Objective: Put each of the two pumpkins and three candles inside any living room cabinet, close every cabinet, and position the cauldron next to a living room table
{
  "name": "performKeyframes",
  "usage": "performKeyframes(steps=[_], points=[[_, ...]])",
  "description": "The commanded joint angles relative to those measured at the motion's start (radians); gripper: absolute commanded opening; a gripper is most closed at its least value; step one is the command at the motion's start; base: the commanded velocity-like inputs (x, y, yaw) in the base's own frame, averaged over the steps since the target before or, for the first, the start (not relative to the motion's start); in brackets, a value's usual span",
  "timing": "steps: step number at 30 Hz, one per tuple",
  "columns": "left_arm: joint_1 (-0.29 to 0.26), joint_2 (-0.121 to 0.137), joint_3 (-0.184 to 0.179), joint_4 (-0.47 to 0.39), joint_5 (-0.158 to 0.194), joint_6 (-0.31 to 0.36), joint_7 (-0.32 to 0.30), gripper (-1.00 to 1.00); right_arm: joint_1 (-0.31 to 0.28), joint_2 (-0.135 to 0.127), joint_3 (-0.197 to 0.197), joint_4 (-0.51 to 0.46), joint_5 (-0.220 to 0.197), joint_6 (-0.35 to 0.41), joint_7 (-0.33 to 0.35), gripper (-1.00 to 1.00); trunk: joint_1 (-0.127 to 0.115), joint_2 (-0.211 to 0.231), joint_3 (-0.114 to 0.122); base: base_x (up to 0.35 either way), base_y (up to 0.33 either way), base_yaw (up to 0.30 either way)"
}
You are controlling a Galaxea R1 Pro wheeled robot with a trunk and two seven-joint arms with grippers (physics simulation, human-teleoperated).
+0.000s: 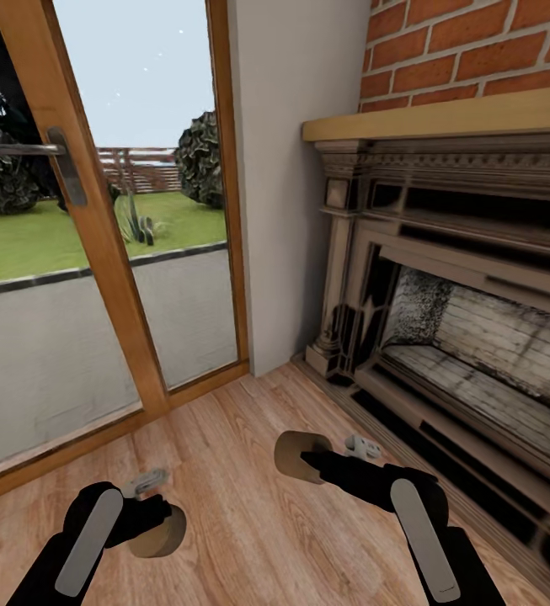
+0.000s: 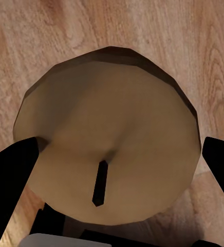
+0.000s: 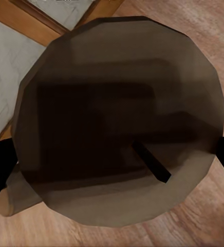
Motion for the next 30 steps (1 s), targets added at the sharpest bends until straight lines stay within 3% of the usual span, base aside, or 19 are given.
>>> performKeyframes(steps=[1,16,24,28,30], points=[[-0.001,0.0,0.0,-0.001,0.011,0.002,0.01,-1.0,-0.001,0.001,0.0,-0.001,-0.012,0.002,-0.01,-1.0,0.0,0.0,-0.001,0.0,-0.06,0.0],[-0.001,0.0,0.0,-0.001,0.011,0.002,0.008,-1.0,-0.001,0.008,-0.001,-0.011,-0.021,0.009,-0.012,-1.0,0.0,0.0,-0.001,-0.002,-0.057,0.0],[-0.001,0.0,0.0,-0.001,0.011,0.003,0.007,-1.0,-0.001,0.008,-0.001,-0.011,-0.02,0.009,-0.012,-1.0,0.0,0.0,-0.001,-0.15,-0.018,0.0],[-0.001,-0.007,0.002,0.005,0.007,0.001,0.011,-1.0,-0.003,0.031,0.013,0.012,0.004,-0.003,-0.023,-1.0,0.0,0.0,-0.001,0.0,0.0,0.0],[-0.001,-0.011,0.001,0.005,0.006,0.001,0.01,-1.0,-0.001,0.042,0.001,0.023,-0.008,0.004,-0.017,-1.0,0.0,0.0,-0.001,0.0,0.0,0.0]])
